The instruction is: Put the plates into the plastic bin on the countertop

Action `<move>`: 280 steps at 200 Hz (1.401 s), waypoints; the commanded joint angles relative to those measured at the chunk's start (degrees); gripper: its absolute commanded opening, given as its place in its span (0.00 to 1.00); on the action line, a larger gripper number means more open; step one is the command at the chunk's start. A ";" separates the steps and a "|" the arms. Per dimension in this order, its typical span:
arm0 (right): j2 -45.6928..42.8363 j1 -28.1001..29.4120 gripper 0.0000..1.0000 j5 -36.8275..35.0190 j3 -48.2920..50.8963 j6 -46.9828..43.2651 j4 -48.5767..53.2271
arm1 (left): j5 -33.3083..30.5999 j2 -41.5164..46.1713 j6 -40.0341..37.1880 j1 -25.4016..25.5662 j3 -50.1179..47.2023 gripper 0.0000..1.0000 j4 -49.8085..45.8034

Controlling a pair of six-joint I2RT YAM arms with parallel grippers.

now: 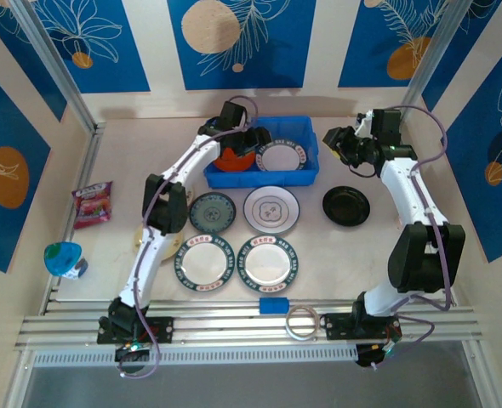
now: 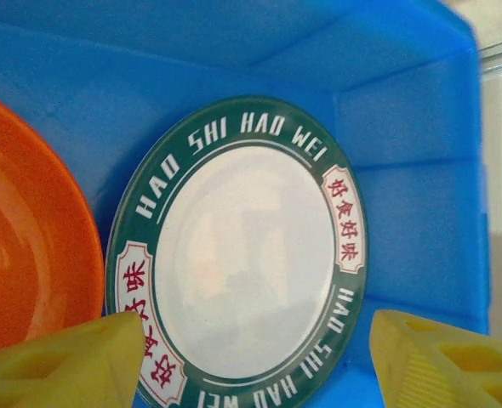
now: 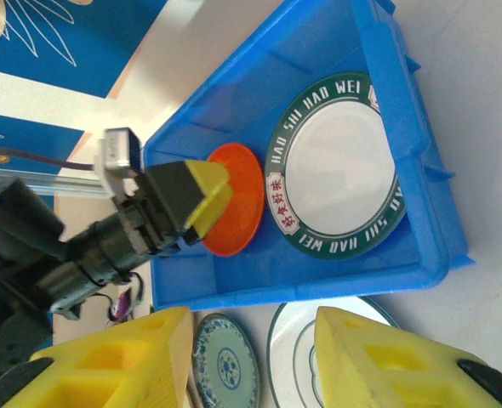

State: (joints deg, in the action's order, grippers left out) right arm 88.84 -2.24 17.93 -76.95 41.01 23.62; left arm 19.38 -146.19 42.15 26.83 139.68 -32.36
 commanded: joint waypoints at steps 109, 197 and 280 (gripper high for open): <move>-18.63 -1.95 0.42 -5.07 24.02 0.07 6.52 | -14.76 38.68 -12.10 5.27 -33.06 1.00 1.00; -17.40 -10.06 0.40 -1.15 34.81 3.43 5.64 | -0.85 47.81 -8.27 5.15 -54.03 1.00 14.55; -11.26 -14.56 0.36 -6.94 34.94 1.90 9.89 | 6.08 49.62 -4.39 3.89 -60.65 1.00 25.68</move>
State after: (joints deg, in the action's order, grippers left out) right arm 76.64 -15.75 12.62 -42.19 43.59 30.52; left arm 22.33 -97.86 36.12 31.59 80.12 -11.20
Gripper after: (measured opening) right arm 0.367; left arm 0.999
